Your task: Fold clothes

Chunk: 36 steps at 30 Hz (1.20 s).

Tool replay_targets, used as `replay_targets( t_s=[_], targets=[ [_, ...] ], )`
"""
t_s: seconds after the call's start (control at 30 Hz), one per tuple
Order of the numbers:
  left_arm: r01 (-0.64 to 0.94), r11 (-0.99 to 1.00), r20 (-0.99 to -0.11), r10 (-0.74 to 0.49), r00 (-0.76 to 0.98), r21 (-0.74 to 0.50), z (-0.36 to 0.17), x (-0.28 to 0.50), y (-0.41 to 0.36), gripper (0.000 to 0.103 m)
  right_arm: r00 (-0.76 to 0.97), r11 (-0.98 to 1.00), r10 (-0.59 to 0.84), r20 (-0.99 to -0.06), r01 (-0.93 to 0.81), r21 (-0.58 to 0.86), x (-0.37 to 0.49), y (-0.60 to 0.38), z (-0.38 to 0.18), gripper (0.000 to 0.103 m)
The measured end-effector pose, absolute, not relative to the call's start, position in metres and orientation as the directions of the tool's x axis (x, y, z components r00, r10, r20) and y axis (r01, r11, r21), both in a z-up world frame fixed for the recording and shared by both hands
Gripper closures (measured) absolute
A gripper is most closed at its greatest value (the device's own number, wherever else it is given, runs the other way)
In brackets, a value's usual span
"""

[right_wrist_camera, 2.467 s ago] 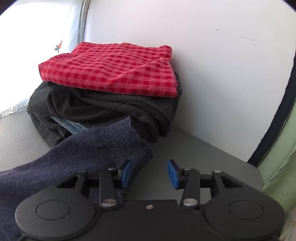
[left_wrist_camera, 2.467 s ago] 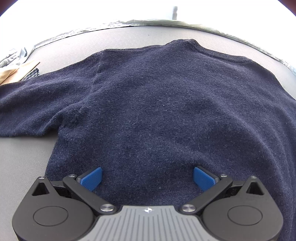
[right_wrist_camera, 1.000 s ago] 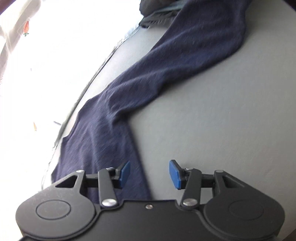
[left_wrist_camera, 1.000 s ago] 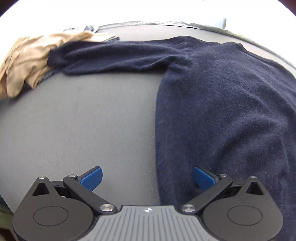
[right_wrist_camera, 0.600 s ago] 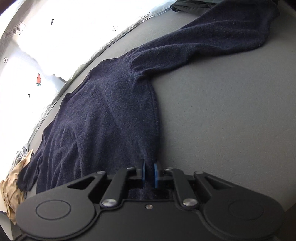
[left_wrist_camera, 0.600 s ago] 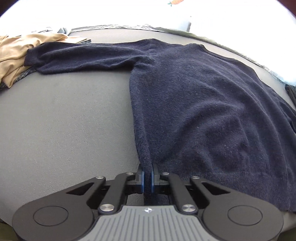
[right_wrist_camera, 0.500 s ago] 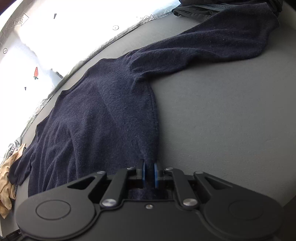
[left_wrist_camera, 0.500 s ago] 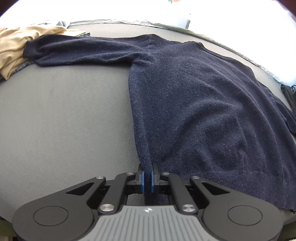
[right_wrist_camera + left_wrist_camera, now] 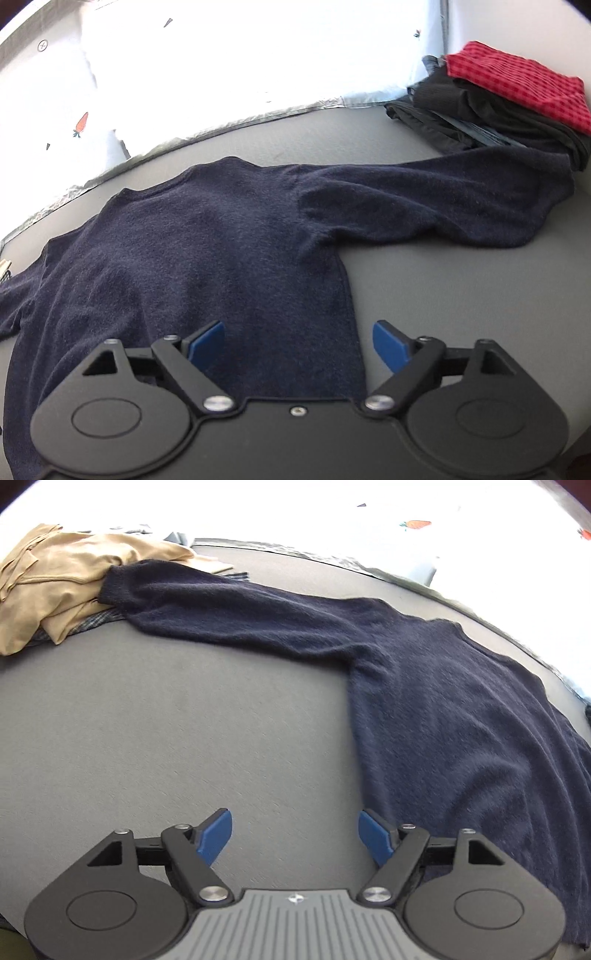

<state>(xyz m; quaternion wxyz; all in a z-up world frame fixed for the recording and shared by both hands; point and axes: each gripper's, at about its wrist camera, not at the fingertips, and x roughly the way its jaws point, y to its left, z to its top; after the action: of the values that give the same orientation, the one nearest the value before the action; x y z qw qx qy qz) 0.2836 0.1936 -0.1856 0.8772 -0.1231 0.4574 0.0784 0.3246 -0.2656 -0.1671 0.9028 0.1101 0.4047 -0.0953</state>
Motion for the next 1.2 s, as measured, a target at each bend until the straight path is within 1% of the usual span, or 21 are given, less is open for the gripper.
replay_targets(
  t_s=[0.03, 0.1, 0.17, 0.27, 0.37, 0.43, 0.57, 0.67, 0.77, 0.8, 0.93, 0.97, 1.0, 1.03, 1.07, 1.1, 1.13, 1.17, 1.2],
  targets=[
    [-0.28, 0.948, -0.821, 0.036, 0.57, -0.153, -0.185, 0.289, 0.204, 0.025, 0.654, 0.964, -0.074, -0.753, 0.24, 0.114, 0.331, -0.256, -0.168, 0.013],
    [-0.337, 0.925, -0.817, 0.053, 0.574, -0.177, -0.185, 0.299, 0.228, 0.023, 0.659, 0.973, -0.056, -0.75, 0.205, 0.107, 0.342, -0.235, -0.172, 0.007],
    [-0.386, 0.901, -0.812, 0.069, 0.579, -0.199, -0.185, 0.31, 0.253, 0.022, 0.664, 0.98, -0.044, -0.746, 0.175, 0.098, 0.354, -0.215, -0.179, 0.003],
    [-0.43, 0.879, -0.805, 0.096, 0.585, -0.208, -0.184, 0.328, 0.288, 0.021, 0.662, 0.987, -0.032, -0.749, 0.138, 0.08, 0.375, -0.184, -0.192, 0.001],
    [-0.456, 0.865, -0.792, 0.124, 0.598, -0.209, -0.184, 0.349, 0.321, 0.017, 0.662, 0.99, -0.028, -0.749, 0.123, 0.072, 0.399, -0.156, -0.207, 0.0],
    [-0.474, 0.854, -0.783, 0.142, 0.605, -0.212, -0.186, 0.365, 0.345, 0.017, 0.653, 0.99, -0.033, -0.757, 0.126, 0.066, 0.418, -0.139, -0.217, 0.0],
    [-0.504, 0.825, -0.78, 0.131, 0.611, -0.256, -0.192, 0.399, 0.396, 0.015, 0.637, 0.991, -0.063, -0.768, 0.132, 0.029, 0.447, -0.111, -0.23, 0.0],
    [-0.489, 0.84, -0.788, 0.13, 0.602, -0.234, -0.197, 0.429, 0.42, 0.013, 0.614, 0.991, -0.1, -0.783, 0.135, -0.021, 0.462, -0.094, -0.238, 0.0],
    [-0.461, 0.865, -0.792, 0.136, 0.595, -0.197, -0.208, 0.454, 0.43, 0.011, 0.607, 0.989, -0.104, -0.788, 0.144, -0.02, 0.463, -0.089, -0.239, 0.0],
    [-0.453, 0.87, -0.79, 0.135, 0.598, -0.194, -0.211, 0.46, 0.431, 0.004, 0.608, 0.988, -0.102, -0.787, 0.151, -0.012, 0.461, -0.091, -0.239, 0.0],
    [-0.408, 0.893, -0.754, 0.135, 0.643, -0.188, -0.215, 0.469, 0.414, 0.006, 0.614, 0.985, -0.112, -0.781, 0.172, -0.006, 0.459, -0.09, -0.241, 0.0],
    [-0.399, 0.898, -0.745, 0.136, 0.653, -0.185, -0.215, 0.469, 0.409, 0.011, 0.608, 0.984, -0.115, -0.785, 0.178, -0.006, 0.46, -0.089, -0.24, 0.0],
    [-0.394, 0.902, -0.739, 0.144, 0.658, -0.176, -0.215, 0.47, 0.403, 0.023, 0.601, 0.984, -0.116, -0.79, 0.18, -0.008, 0.462, -0.089, -0.24, 0.0],
    [-0.395, 0.905, -0.736, 0.159, 0.658, -0.158, -0.214, 0.472, 0.397, 0.028, 0.592, 0.983, -0.115, -0.797, 0.183, -0.006, 0.464, -0.089, -0.24, 0.0],
    [-0.397, 0.907, -0.732, 0.177, 0.659, -0.138, -0.212, 0.473, 0.391, 0.039, 0.587, 0.983, -0.113, -0.801, 0.183, -0.005, 0.466, -0.09, -0.239, 0.0],
    [-0.397, 0.909, -0.725, 0.19, 0.662, -0.124, -0.21, 0.475, 0.385, 0.054, 0.583, 0.983, -0.111, -0.805, 0.182, -0.004, 0.467, -0.09, -0.239, 0.0],
    [-0.391, 0.911, -0.72, 0.185, 0.669, -0.129, -0.208, 0.476, 0.382, 0.062, 0.582, 0.983, -0.11, -0.806, 0.181, -0.003, 0.468, -0.09, -0.239, 0.0],
    [-0.383, 0.912, -0.717, 0.17, 0.676, -0.145, -0.205, 0.478, 0.38, 0.08, 0.581, 0.983, -0.109, -0.806, 0.181, -0.002, 0.469, -0.09, -0.24, 0.0],
    [-0.37, 0.914, -0.712, 0.15, 0.686, -0.164, -0.202, 0.48, 0.377, 0.095, 0.583, 0.984, -0.109, -0.805, 0.181, -0.002, 0.469, -0.091, -0.24, 0.0]
  ],
)
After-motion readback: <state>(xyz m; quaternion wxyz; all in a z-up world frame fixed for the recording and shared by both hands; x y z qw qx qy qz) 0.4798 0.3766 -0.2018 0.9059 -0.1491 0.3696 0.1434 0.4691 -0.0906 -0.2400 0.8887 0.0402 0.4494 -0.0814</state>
